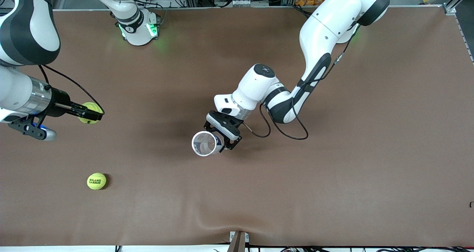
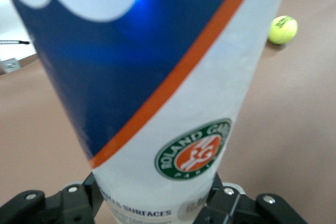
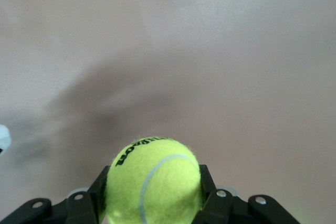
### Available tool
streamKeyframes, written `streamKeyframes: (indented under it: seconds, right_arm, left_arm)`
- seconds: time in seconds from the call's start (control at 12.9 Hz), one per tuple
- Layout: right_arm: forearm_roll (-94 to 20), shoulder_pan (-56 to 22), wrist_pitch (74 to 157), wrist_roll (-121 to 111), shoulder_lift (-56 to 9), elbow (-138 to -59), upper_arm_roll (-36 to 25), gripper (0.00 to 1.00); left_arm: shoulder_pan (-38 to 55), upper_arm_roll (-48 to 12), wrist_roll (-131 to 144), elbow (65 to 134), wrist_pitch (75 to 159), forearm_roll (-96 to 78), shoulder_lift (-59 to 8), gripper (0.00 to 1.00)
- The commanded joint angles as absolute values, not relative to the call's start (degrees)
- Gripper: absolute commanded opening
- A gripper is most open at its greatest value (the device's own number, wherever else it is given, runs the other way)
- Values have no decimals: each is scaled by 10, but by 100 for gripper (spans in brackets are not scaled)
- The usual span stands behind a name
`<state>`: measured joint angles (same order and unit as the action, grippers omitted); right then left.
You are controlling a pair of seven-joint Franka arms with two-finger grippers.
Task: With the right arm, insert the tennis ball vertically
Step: 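Lift the can upright with the left gripper while the right gripper lifts the ball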
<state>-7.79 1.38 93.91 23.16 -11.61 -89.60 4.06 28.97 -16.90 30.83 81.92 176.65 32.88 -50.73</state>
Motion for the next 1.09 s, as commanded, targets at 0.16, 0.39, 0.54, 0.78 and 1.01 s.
streamKeyframes:
  seconds: [0.16, 0.39, 0.54, 0.78, 1.01]
  right_arm:
    - [-83, -4, 925, 281, -123, -874, 41, 30]
    - [-107, -19, 932, 325, -124, -874, 40, 30]
    - [-134, -24, 933, 348, -125, -874, 40, 30]
    - [-134, -59, 953, 410, -127, -868, 40, 30]
    - [-135, -111, 999, 522, -160, -841, 40, 29]
  left_arm:
    - [281, -140, 317, 854, 1890, 392, -531, 76]
    - [261, -139, 315, 853, 1941, 459, -562, 76]
    - [240, -139, 315, 851, 1942, 524, -571, 76]
    - [220, -139, 314, 849, 1977, 586, -598, 76]
    - [219, -139, 312, 848, 1979, 601, -606, 76]
